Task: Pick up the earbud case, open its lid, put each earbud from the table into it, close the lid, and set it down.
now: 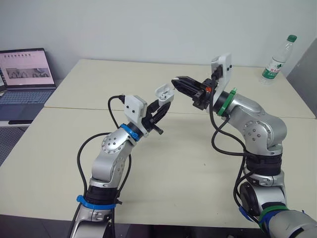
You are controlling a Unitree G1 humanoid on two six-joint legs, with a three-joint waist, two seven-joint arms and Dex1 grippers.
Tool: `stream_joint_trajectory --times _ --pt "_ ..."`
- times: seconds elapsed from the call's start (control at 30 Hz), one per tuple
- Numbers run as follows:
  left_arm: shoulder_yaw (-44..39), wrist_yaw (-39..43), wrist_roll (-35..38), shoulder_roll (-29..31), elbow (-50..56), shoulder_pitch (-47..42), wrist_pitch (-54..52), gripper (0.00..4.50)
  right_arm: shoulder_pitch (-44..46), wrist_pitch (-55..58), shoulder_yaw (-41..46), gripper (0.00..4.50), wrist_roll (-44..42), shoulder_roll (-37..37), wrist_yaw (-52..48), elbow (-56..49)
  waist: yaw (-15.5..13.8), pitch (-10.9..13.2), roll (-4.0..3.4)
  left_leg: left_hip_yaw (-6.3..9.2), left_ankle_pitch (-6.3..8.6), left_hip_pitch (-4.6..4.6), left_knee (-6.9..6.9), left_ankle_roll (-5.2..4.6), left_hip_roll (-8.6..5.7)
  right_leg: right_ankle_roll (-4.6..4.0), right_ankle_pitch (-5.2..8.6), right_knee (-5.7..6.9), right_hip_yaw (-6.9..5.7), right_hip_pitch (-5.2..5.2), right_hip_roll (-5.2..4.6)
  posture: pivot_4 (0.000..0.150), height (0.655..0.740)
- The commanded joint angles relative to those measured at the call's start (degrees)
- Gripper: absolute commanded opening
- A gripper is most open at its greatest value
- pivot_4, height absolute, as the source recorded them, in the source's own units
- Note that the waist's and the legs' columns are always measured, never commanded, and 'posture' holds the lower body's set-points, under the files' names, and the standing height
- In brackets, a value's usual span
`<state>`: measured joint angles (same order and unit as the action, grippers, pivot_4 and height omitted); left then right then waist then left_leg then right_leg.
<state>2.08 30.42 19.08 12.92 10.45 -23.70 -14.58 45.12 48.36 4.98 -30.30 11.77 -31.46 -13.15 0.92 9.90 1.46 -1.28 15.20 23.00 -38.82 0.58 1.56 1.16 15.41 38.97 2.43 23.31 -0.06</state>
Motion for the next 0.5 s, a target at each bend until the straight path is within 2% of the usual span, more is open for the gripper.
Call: stream_joint_trajectory --times 0.03,0.5 --pt "0.21 0.35 0.59 -0.41 1.08 -1.43 0.62 0.77 -0.36 -3.15 -0.83 0.43 0.24 0.32 0.47 -1.15 0.23 0.0 0.0 0.0 0.0 0.0 0.0 0.0 0.0 0.0 0.0 0.0 0.0 0.0 0.0 0.15 0.74" --pt "0.4 0.27 0.6 -1.01 2.78 -0.56 0.44 0.77 -2.48 -12.36 -7.4 0.43 5.36 2.52 -0.99 1.02 0.59 0.01 0.01 0.0 0.0 0.01 0.01 0.0 0.0 0.01 0.01 -0.03 0.01 0.0 0.02 0.15 0.74"
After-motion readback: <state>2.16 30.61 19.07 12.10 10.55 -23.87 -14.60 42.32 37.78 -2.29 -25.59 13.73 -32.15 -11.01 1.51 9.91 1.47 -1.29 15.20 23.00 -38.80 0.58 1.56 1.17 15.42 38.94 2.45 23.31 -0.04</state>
